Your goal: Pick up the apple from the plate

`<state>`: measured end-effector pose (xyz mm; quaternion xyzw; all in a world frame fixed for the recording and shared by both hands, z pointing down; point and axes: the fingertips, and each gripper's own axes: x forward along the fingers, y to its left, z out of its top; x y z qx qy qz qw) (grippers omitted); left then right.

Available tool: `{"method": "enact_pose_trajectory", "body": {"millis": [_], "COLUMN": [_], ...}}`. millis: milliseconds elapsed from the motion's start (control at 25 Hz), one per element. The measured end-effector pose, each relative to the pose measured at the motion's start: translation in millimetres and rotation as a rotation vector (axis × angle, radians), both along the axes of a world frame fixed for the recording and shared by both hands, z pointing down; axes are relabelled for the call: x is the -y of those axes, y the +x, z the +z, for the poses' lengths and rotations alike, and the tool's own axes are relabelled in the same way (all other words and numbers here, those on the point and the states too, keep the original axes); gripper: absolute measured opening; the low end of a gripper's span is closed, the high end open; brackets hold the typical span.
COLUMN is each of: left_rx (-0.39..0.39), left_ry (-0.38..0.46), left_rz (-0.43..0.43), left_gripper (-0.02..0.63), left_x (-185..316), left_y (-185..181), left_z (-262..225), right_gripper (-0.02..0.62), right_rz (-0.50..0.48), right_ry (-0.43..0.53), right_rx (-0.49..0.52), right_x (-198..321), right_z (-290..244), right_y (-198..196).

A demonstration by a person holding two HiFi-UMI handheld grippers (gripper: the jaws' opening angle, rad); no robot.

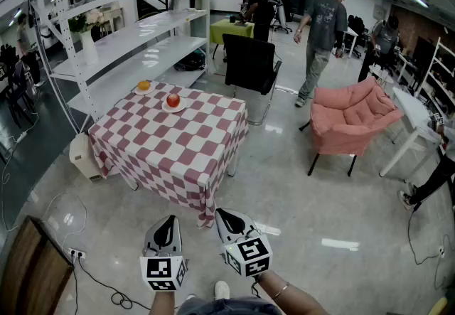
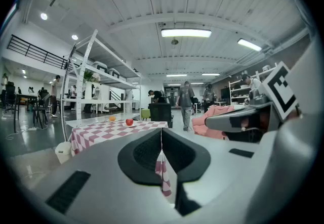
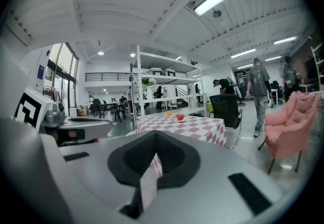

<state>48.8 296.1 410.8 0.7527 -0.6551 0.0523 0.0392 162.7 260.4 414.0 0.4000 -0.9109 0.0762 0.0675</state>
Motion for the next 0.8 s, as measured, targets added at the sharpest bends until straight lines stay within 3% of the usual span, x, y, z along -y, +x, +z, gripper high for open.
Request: {"method": "enact_pose_trajectory", "body": {"millis": [800], "left_rx": [0.003], "left_ry": [0.012], "left_rz": [-0.050], "left_gripper": [0.017], "left_x": [-12.1], "left_y": [-4.3], "left_z": [-3.6], "right_gripper": [0.009], "right_rz": [-0.002], "right_ry": [0.019], "right_rx": [0.023], "right_x": [-4.9], "right_z": [1.2], "right_y": [8.3]}}
